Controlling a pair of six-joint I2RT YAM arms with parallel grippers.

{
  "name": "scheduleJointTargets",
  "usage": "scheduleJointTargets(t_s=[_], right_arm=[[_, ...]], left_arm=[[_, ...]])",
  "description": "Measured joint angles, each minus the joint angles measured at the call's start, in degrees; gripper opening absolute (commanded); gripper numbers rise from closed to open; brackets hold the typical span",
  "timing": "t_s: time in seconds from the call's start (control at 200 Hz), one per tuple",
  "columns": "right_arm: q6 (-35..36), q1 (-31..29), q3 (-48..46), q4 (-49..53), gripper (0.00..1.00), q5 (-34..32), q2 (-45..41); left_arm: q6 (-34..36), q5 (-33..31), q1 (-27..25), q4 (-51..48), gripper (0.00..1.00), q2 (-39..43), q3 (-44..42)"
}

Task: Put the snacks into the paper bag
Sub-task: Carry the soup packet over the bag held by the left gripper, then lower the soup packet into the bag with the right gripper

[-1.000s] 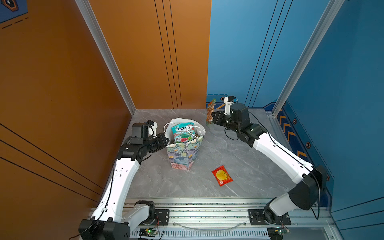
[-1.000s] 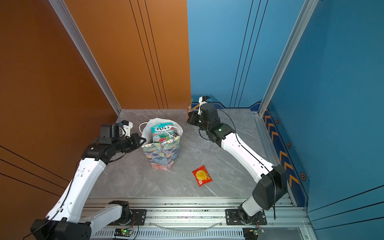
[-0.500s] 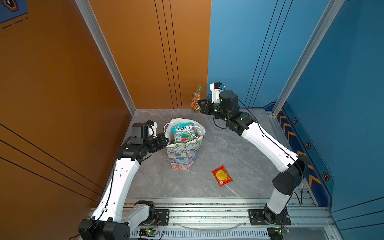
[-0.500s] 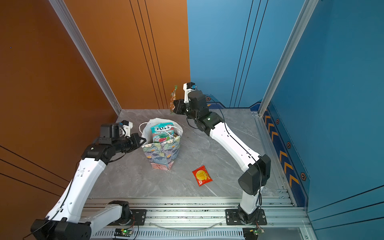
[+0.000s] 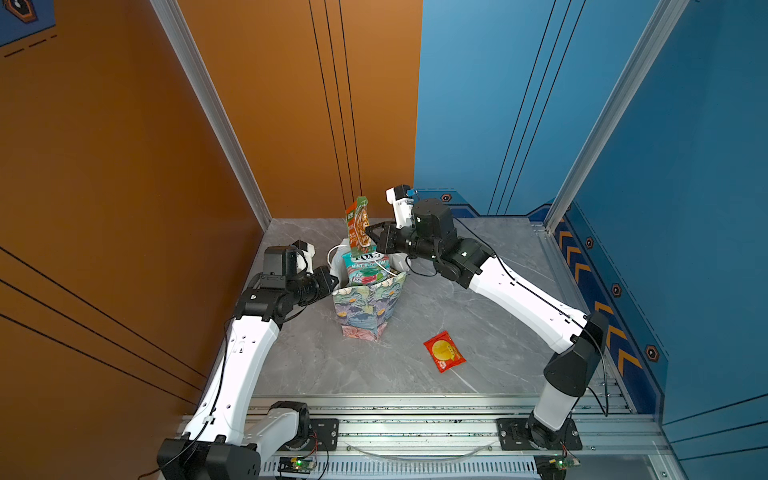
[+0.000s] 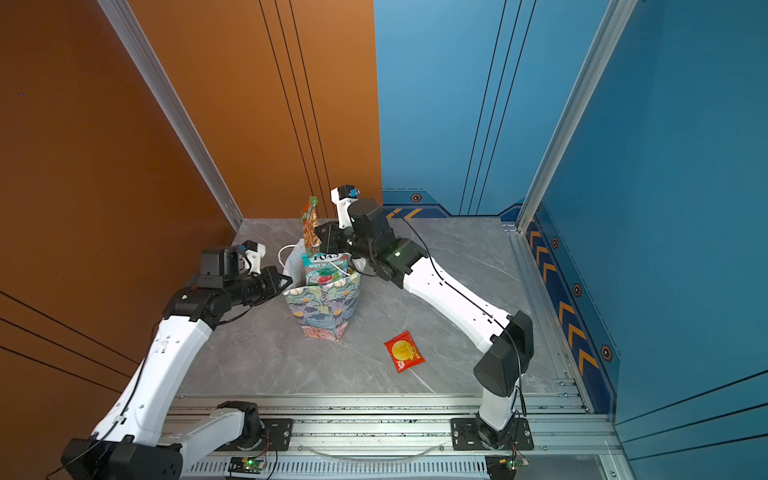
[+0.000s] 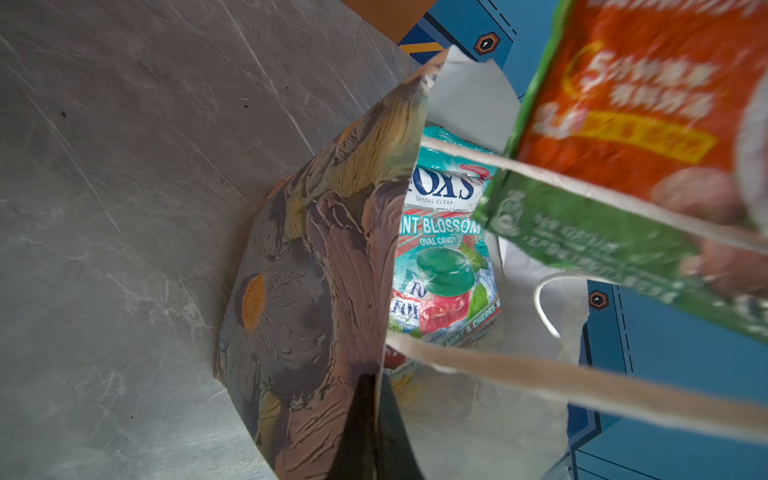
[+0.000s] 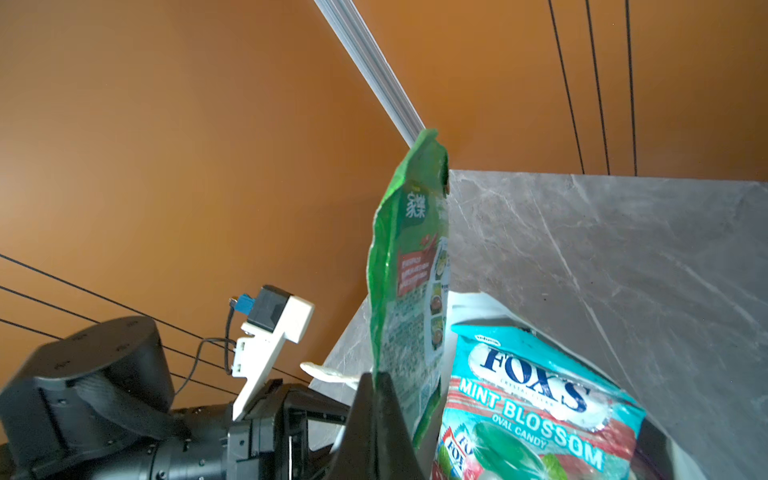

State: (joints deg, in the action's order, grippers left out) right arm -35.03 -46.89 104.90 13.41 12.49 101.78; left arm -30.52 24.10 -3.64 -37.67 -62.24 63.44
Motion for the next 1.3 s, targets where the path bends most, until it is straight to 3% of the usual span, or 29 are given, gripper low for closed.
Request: scheduleJointTargets(t_s=[0.38,0.926,1.301], right_arm=[[-6.03,-1.03,-9.99,-5.14,0.00,1.42,-0.85],[-10.54,-3.48,-10.73,-8.96,0.00,3.82,-1.18],[-16.61,-3.43,-20.72,-13.31,0.00,2.71,-6.43]], left_arm=[[0.00,0.00,0.00,-0.02,0.00,0.00,0.00],[0.00,0.00,0.00,-0.07,0.00,0.00,0.00],[0.00,0.00,0.00,-0.07,0.00,0.00,0.00]])
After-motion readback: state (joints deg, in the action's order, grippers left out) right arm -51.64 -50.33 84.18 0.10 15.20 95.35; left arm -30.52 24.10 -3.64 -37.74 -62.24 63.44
